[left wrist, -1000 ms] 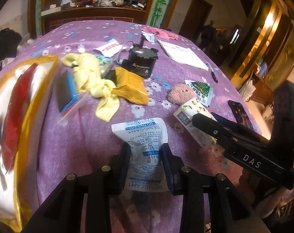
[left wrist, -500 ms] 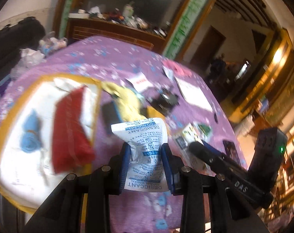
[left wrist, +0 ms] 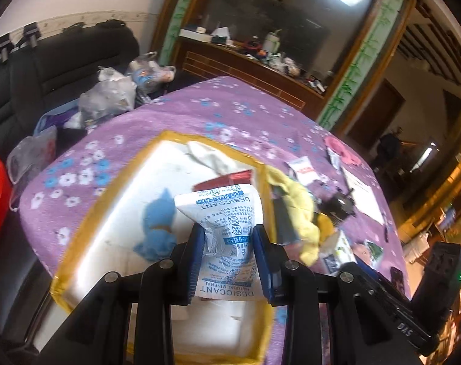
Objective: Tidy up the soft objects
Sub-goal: 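Carry the desiccant packet and tissue pack into the foam tray and open both tools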
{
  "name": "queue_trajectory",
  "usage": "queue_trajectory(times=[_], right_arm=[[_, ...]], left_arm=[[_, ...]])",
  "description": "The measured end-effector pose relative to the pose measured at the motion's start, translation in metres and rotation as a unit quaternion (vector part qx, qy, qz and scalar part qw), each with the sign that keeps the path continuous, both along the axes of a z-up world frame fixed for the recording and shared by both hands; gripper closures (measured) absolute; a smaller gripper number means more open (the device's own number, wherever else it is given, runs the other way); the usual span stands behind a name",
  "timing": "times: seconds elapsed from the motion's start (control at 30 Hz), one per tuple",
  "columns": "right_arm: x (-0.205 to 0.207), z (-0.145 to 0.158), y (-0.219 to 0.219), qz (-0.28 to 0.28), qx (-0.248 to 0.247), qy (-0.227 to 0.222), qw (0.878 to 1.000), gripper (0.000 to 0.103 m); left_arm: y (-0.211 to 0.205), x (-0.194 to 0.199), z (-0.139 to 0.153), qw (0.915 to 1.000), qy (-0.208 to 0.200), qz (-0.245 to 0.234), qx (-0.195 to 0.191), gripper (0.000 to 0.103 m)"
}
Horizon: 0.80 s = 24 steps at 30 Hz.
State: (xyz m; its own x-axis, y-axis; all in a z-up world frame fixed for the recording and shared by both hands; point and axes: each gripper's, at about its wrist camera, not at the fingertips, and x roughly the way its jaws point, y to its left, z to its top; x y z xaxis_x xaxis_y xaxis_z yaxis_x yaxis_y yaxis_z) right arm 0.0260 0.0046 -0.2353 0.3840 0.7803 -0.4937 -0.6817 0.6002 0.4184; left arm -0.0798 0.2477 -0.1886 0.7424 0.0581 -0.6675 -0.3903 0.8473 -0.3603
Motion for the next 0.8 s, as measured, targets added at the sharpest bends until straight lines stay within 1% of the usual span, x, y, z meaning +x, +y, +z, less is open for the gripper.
queue_trajectory(times=[0.23,0.3,0.43,0.57,0.7,0.8], right_arm=[[0.0,0.013,0.037,0.031,-0.004,-0.016,0.999,0.049],[0.003,0.017,0.056,0.042,-0.007,-0.021,0.999,0.049],[0.009,0.021,0.099,0.07,-0.023,-0.019,0.997,0.048],[0.009,0.015,0.128,0.086,-0.045,-0.023,0.995,0.048],[0.011,0.002,0.143,0.089,-0.066,-0.022,0.994,0.048],[0.011,-0.005,0.143,0.086,-0.075,-0.031,0.993,0.048]], left_arm=[[0.021,0.004,-0.011,0.9996,0.013,0.023,0.008,0.069],[0.026,0.004,-0.015,0.9991,0.02,0.033,0.014,0.069],[0.034,-0.002,-0.02,0.9987,0.028,0.042,0.007,0.069],[0.032,-0.015,-0.025,0.9983,0.039,0.042,0.01,0.069],[0.026,-0.022,-0.034,0.9977,0.055,0.038,0.009,0.069],[0.017,-0.02,-0.041,0.9962,0.069,0.04,0.036,0.069]])
